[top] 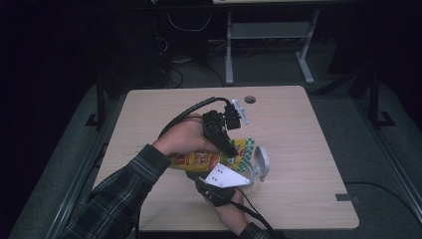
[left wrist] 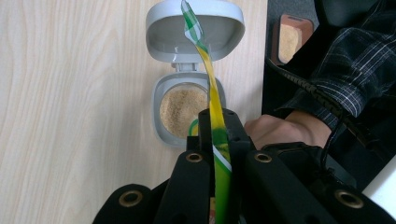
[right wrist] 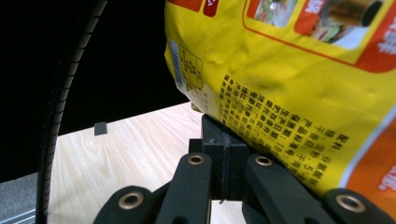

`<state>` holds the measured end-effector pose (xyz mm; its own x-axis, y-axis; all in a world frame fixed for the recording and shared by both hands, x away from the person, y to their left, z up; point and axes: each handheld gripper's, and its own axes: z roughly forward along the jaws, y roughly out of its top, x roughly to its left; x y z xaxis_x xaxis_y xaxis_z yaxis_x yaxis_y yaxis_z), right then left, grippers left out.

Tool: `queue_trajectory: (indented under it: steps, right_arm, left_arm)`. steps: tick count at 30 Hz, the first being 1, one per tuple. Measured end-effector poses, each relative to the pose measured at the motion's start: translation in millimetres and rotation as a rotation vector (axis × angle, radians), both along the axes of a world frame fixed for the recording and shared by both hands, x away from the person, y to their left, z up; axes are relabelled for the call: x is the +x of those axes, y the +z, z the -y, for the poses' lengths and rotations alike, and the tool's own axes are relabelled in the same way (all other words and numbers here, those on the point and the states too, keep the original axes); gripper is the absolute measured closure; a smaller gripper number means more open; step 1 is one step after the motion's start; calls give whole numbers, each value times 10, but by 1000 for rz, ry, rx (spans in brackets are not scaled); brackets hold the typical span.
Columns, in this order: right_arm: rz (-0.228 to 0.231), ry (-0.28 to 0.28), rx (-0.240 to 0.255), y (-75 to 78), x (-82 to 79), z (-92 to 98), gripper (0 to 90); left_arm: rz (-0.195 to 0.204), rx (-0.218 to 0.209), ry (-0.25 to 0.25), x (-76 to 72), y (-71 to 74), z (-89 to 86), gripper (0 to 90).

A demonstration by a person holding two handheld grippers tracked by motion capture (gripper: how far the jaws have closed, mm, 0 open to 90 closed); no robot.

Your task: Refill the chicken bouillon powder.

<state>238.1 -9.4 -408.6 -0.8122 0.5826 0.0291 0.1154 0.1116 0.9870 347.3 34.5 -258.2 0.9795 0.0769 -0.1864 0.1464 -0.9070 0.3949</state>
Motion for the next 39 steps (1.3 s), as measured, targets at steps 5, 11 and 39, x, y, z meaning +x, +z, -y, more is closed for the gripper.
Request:
queue_trajectory:
  steps: [5,11,39]
  right_arm:
    - [1,0,0,1,2,3,900]
    - [2,0,1,1,2,2,900]
    - [16,-13,12,63,36,40,900]
  left_arm:
    - [-3,2,6,-6,1,5,898]
    - [-4,8,7,-7,-3,17,898]
    - [20,6,-1,-5,82,64,898]
